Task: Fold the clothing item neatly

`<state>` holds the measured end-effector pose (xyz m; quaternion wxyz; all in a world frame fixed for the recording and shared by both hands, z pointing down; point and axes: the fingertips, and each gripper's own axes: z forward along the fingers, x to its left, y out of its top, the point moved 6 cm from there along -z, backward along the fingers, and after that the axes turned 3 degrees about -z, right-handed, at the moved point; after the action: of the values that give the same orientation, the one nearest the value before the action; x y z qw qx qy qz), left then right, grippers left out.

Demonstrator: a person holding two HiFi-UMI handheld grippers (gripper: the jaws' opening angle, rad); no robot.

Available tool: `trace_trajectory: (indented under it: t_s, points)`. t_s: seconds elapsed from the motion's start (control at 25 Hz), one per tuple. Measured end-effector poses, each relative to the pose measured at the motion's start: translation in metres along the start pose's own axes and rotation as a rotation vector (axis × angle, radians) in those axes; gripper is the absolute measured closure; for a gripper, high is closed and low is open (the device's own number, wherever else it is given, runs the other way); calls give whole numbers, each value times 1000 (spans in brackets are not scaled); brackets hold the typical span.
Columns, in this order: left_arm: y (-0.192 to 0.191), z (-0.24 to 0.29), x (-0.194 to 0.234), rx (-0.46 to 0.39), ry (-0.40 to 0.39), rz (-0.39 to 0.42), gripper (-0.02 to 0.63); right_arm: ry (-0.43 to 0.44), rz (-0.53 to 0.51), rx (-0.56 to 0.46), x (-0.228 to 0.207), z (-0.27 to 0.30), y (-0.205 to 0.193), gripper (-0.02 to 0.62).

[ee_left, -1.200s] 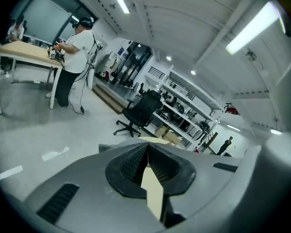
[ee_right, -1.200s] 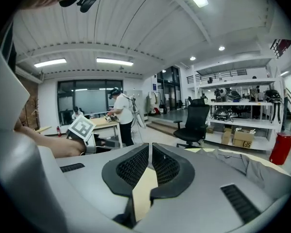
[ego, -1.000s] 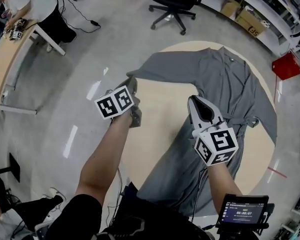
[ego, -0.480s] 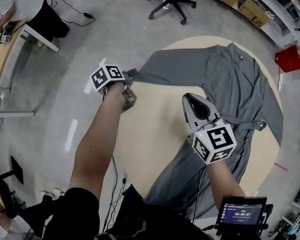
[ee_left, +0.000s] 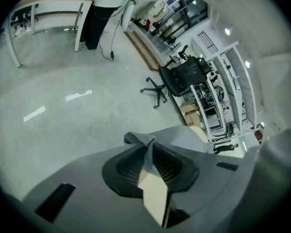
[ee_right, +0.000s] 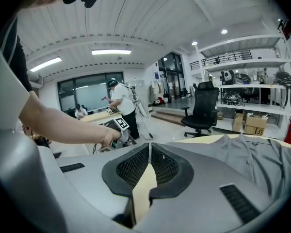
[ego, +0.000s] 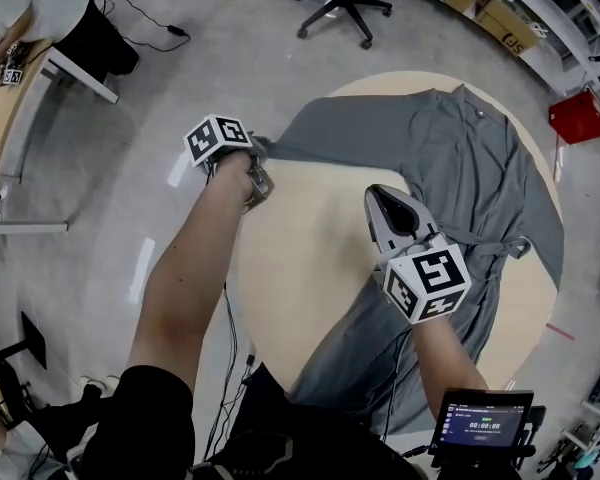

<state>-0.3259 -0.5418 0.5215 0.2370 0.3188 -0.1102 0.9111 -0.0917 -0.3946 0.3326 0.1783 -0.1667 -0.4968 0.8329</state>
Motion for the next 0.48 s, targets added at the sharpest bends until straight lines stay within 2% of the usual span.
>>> trace_trajectory:
  t_s: [0.12,0.28,0.4,0.48]
  points:
    - [1,-9,0,-77,-32,-41,554,-10,-10,1,-1,-7,1,586]
    - [3,-30,-13,-244,-147,-76,554,-54,3,-5,-5,-25,4,586]
    - [3,-49,-36,-434,-207,-27,560,-79,16,-28,-14,-51,6,586]
    - [-2,-48,-60,-507,-250,20,565,-103,28,-56,-29,-73,-1,586]
